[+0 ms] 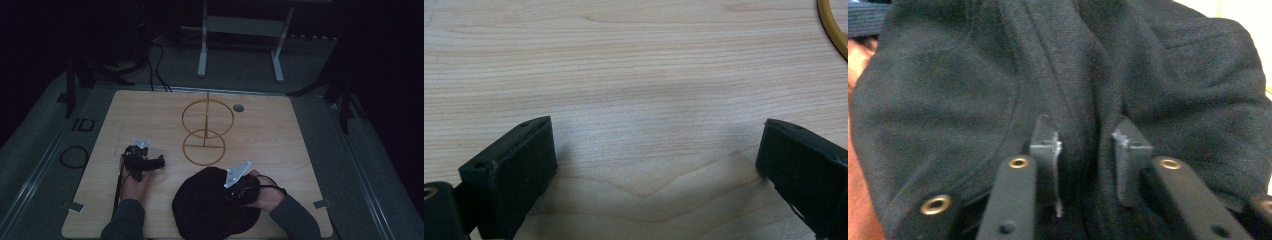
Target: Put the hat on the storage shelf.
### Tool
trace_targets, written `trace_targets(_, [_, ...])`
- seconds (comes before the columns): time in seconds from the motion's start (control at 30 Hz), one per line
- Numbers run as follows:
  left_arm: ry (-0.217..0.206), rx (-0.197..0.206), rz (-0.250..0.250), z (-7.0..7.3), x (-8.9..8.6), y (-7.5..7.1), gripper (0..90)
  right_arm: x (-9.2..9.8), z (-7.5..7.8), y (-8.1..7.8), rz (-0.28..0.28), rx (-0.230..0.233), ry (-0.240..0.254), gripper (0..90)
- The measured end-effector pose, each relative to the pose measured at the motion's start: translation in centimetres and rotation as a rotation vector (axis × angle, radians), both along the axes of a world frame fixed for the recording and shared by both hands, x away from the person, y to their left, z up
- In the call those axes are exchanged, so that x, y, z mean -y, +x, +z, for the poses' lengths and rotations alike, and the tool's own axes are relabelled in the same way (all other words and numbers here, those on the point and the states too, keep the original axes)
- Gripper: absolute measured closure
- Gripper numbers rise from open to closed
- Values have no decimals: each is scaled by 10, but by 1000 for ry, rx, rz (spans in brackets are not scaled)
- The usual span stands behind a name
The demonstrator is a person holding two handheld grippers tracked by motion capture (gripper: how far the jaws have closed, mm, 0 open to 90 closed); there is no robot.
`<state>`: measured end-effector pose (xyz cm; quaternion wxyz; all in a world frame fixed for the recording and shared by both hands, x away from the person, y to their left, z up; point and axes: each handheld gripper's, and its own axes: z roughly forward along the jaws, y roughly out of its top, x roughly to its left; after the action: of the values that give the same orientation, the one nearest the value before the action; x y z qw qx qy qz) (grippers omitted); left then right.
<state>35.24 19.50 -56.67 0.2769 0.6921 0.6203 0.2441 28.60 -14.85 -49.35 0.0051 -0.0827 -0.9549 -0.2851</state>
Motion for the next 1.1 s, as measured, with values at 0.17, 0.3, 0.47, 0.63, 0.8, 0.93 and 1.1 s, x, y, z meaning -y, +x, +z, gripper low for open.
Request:
trace_targets(0.17, [0, 0, 0, 0, 0, 0, 24, -1, 5, 1, 20, -7, -14, 822])
trace_targets(0.3, [0, 0, 0, 0, 0, 0, 24, 0, 10, 2, 28, -9, -15, 826])
trace_targets(0.47, [0, 0, 0, 0, 0, 0, 24, 1, 17, 1, 42, -3, 2, 831])
trace_targets(0.63, [0, 0, 0, 0, 0, 0, 24, 4, 24, 1, 50, -1, 6, 833])
trace_targets(0.8, [0, 0, 0, 0, 0, 0, 24, 8, 34, -2, 84, 6, 11, 838])
trace_targets(0.93, [0, 0, 0, 0, 0, 0, 24, 10, 39, -1, 98, 3, 7, 841])
trace_targets(1.1, [0, 0, 0, 0, 0, 0, 24, 15, 51, -3, 135, 6, 19, 842])
